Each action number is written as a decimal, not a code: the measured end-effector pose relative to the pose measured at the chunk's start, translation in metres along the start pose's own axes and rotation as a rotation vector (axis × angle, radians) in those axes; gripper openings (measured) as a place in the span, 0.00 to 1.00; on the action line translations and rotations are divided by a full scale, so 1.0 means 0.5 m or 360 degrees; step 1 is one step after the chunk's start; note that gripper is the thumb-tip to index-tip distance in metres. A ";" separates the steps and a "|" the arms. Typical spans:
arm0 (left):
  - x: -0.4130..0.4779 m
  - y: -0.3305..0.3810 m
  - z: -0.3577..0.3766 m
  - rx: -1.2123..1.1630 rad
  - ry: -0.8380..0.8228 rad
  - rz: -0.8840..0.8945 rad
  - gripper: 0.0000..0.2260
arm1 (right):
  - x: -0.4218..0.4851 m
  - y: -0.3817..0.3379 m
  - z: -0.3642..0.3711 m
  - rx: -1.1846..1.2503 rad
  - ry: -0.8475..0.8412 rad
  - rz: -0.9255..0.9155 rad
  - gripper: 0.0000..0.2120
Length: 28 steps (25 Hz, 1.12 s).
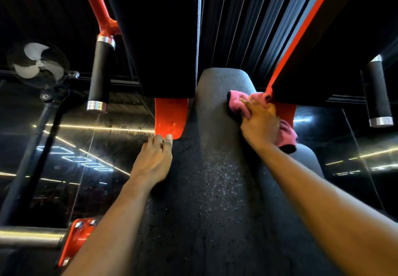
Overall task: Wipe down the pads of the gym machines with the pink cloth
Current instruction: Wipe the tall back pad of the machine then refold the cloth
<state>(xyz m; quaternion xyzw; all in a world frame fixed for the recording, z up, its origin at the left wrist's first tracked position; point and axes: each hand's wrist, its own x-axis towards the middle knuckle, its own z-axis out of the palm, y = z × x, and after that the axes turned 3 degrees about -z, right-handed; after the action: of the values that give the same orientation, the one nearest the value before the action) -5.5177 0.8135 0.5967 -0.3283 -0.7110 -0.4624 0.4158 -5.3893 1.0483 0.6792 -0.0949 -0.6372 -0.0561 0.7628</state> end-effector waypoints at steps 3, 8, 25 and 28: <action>0.004 -0.002 -0.006 0.0007 -0.0003 0.0036 0.24 | -0.040 -0.104 0.037 0.0172 0.0061 -0.0504 0.19; 0.013 -0.018 -0.003 -0.0002 -0.0018 0.0080 0.26 | -0.035 -0.070 0.033 0.0155 -0.0281 -0.1145 0.24; 0.008 -0.021 0.007 0.0004 0.0046 0.0072 0.25 | -0.012 -0.018 0.033 0.0121 -0.0251 -0.1086 0.28; 0.006 -0.018 0.003 0.0003 0.0041 0.0075 0.23 | -0.013 0.100 -0.002 -0.0029 -0.0218 -0.0736 0.32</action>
<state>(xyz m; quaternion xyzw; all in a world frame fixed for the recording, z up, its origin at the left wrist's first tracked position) -5.5273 0.8121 0.5956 -0.3385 -0.6982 -0.4559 0.4360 -5.3791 1.0963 0.6688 0.0432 -0.6916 -0.2283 0.6838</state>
